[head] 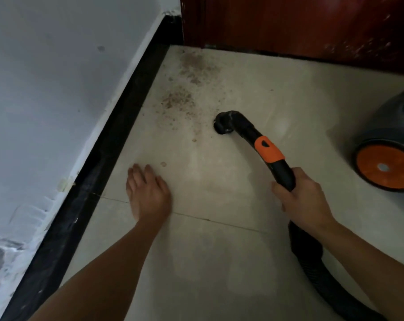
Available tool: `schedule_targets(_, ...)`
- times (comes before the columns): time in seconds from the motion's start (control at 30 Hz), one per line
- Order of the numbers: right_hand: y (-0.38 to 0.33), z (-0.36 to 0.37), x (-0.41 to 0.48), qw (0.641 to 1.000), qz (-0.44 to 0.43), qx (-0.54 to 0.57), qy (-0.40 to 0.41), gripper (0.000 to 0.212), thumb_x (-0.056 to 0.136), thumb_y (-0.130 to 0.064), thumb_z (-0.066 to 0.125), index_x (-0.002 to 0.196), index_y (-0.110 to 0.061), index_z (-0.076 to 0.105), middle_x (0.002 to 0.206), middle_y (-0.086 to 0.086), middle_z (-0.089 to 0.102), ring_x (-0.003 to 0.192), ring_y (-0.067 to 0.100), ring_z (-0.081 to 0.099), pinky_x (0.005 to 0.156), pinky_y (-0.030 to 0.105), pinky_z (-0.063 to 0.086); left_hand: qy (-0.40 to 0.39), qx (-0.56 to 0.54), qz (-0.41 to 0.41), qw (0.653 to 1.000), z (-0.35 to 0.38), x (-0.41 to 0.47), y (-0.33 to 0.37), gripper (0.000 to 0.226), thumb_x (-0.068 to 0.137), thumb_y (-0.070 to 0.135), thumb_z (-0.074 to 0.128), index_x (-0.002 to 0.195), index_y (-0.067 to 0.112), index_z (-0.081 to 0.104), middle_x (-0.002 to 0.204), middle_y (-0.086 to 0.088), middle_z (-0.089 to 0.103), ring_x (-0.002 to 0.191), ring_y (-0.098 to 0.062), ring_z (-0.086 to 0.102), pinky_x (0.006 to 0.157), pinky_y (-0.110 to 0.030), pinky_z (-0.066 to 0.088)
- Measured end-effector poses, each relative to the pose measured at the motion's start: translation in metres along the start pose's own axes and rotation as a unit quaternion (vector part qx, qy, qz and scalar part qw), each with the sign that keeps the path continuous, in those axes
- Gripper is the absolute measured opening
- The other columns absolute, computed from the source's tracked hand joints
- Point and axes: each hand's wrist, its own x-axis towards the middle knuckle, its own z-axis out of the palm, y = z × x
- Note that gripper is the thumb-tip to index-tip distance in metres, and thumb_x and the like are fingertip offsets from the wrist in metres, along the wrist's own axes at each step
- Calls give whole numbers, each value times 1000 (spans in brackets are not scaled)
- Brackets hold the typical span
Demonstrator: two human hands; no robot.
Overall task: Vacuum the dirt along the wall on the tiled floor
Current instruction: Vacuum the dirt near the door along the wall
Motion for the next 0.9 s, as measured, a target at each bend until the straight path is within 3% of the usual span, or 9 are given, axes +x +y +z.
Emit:
schedule_targets(0.17,-19,1,54,999,13,6,30,22,87,-25,68,100,-10,57,73,18,64,65,32,63,63,38,52,-18,19,-4,1000,-1,3,0,58,96,35,21,143,6,39,154,-22,28,143,-36,21,118,-47,15)
schedule_targets(0.37,-24,4,30,999,5,27,-33,14,88,-17,68,90,-12,56,63,12,60,48,24,56,45,29,45,-17,20,-3,1000,-3,6,0,52,98,31,26,141,6,41,153,-23,29,143,-36,22,118,-47,17)
schedule_targets(0.57,0,0,-34,998,1,1,-68,16,88,-15,70,97,-19,56,60,11,61,49,24,59,46,32,44,-26,28,0,999,-1,2,0,51,101,31,28,145,6,35,156,-23,23,146,-35,16,120,-45,13)
schedule_targets(0.8,-26,12,25,1000,-24,3,7,15,85,-18,70,89,-16,56,67,11,62,61,31,63,57,36,50,-27,29,-6,999,-3,2,3,52,101,30,28,146,5,34,156,-22,22,146,-34,14,121,-44,10)
schedule_targets(0.9,-30,27,14,998,-49,-11,-32,18,84,-23,70,91,-16,55,67,12,62,59,32,62,57,40,53,-26,27,-7,999,-4,2,2,53,100,30,27,147,7,33,157,-21,20,147,-33,12,121,-43,9)
